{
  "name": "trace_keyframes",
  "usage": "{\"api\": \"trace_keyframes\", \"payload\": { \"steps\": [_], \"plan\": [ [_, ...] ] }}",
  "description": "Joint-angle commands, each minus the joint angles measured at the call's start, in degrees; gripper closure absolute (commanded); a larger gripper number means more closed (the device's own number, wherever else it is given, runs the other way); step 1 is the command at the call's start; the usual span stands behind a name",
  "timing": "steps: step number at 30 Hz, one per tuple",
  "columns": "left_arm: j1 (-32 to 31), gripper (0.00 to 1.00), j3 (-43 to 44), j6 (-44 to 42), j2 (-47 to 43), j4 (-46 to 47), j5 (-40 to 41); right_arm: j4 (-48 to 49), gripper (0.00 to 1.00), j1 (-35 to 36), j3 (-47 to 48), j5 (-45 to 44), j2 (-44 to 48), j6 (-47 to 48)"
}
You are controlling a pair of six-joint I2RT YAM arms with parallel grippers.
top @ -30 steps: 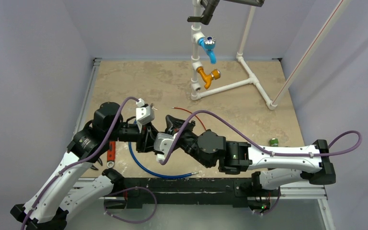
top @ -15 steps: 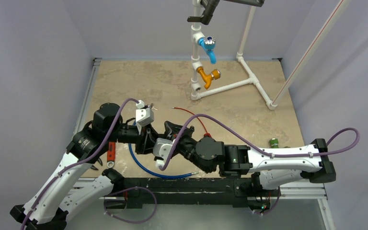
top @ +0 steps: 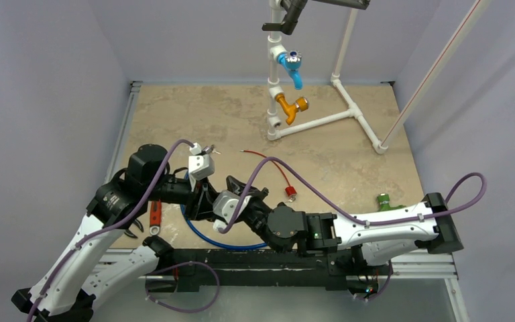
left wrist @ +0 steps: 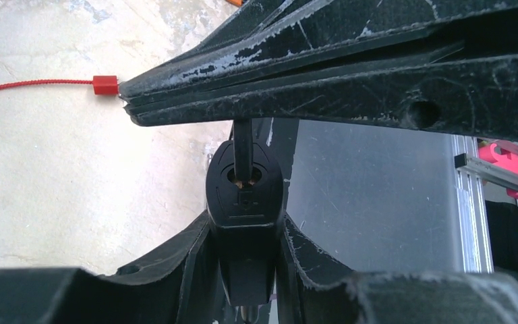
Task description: Unlock with the key
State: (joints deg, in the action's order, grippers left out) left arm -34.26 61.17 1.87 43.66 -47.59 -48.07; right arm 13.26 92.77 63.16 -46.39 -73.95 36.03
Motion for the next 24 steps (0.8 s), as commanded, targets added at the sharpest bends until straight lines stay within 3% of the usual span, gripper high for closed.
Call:
{"api": "trace_keyframes", "payload": {
  "steps": [1,7,9,10,13,19,24],
  "plan": [
    [0.4,1.00,6.1,-1.3,0.5,16.8,4.9,0.1,1.00,6.0,-2.5,5.5,-4.9,-8.0],
    [0.4,1.00,5.1,-11.0,1.1,11.0,-1.2,-4.3,0.97,5.8,-1.0,3.6,0.3,-9.3],
    [0.4,1.00,4.9,-13.6,0.6,8.7,-0.4,-5.9,0.63,4.4,-0.7,4.2,4.7,-10.0],
    [0.4,1.00,4.9,-15.1,0.4,7.8,-0.1,-7.7,0.53,3.5,-0.4,6.0,7.7,-11.2],
    [0.4,1.00,5.1,-18.3,-0.3,6.2,-0.4,-13.8,0.38,-0.9,0.5,13.1,13.8,-16.9],
    [0.4,1.00,5.2,-20.3,0.2,4.8,-4.0,-21.2,0.31,-13.0,1.4,38.4,21.4,-26.1],
    [0.3,1.00,5.7,-20.3,0.7,4.6,-4.7,-22.9,0.32,-20.1,5.3,52.3,18.5,-30.7]
  ]
}}
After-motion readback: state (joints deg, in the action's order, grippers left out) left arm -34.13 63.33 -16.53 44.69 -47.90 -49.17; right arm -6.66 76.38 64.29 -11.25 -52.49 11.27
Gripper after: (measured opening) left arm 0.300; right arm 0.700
